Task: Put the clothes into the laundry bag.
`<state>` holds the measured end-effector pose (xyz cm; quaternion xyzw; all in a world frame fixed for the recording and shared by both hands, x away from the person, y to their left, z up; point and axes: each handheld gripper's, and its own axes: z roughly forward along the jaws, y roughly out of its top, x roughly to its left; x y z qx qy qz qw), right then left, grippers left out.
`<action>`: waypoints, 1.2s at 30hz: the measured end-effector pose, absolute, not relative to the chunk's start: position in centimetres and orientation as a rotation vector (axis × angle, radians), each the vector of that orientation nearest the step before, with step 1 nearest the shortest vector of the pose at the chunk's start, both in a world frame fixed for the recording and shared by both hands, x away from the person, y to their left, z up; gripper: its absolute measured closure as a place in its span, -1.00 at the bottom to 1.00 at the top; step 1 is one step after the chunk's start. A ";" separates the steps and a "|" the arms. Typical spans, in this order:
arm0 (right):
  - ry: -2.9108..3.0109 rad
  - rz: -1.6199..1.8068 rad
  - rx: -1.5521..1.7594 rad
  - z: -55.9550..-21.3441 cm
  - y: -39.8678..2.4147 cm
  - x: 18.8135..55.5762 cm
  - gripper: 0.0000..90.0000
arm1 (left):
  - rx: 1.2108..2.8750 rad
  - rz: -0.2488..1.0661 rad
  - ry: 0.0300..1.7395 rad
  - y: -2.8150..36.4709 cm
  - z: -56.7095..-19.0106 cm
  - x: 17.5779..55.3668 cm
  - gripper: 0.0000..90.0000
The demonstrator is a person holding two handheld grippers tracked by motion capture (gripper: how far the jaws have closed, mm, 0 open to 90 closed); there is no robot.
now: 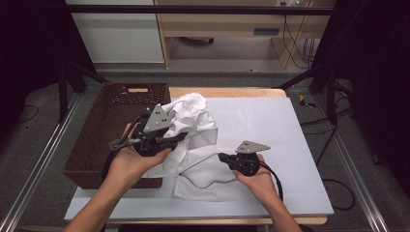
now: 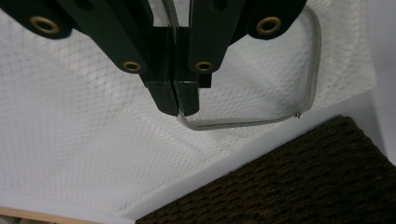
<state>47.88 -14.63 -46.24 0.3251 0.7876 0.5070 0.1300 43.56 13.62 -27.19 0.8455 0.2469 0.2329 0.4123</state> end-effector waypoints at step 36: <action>2.223 1.593 1.048 -46.1 -16.7 48.2 0.98 | 2.126 0.390 0.600 10.0 -31.7 40.2 0.46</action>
